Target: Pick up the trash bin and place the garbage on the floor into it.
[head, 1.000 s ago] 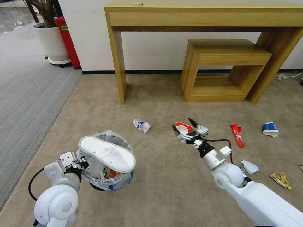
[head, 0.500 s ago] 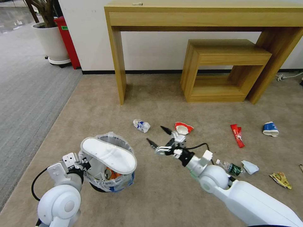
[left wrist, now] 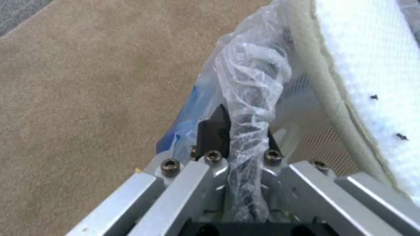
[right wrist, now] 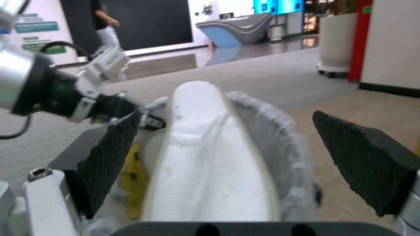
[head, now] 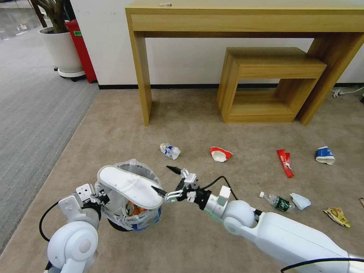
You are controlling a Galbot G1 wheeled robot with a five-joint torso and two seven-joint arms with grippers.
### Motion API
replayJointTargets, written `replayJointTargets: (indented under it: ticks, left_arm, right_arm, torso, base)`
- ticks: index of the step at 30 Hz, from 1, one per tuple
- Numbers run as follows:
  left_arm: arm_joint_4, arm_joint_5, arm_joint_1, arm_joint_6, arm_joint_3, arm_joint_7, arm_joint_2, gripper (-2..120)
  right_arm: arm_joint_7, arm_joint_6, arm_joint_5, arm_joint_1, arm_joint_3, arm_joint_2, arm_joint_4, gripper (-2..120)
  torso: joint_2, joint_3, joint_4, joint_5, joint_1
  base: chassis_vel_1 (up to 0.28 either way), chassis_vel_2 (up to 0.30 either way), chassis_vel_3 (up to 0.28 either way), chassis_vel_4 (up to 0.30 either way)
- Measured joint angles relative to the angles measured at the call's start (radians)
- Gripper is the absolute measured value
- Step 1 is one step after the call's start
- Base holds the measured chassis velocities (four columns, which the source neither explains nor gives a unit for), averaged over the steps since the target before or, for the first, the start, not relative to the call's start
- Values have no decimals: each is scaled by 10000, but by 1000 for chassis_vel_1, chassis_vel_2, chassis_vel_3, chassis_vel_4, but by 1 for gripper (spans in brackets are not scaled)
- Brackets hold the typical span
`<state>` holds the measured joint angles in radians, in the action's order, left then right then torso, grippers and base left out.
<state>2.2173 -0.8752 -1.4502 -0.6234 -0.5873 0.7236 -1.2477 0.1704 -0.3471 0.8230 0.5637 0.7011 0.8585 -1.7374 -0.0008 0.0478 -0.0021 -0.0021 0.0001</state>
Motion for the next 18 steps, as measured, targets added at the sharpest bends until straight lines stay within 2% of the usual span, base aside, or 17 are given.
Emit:
replayJointTargets:
  ticks: [3, 18]
  left_arm:
    - [-52, -11, 48, 0, 0, 0, 57, 1]
    - [34, -54, 103, 0, 49, -1, 116, 1]
  right_arm:
    - [81, -6, 208, -279, 571, 40, 34, 100]
    - [109, -81, 535, -796, 1674, 429, 573, 100]
  torso:
    - [0, 0, -1, 0, 0]
    - [0, 0, -1, 1, 0]
  base:
    - [0, 0, 0, 0]
    - [0, 0, 0, 0]
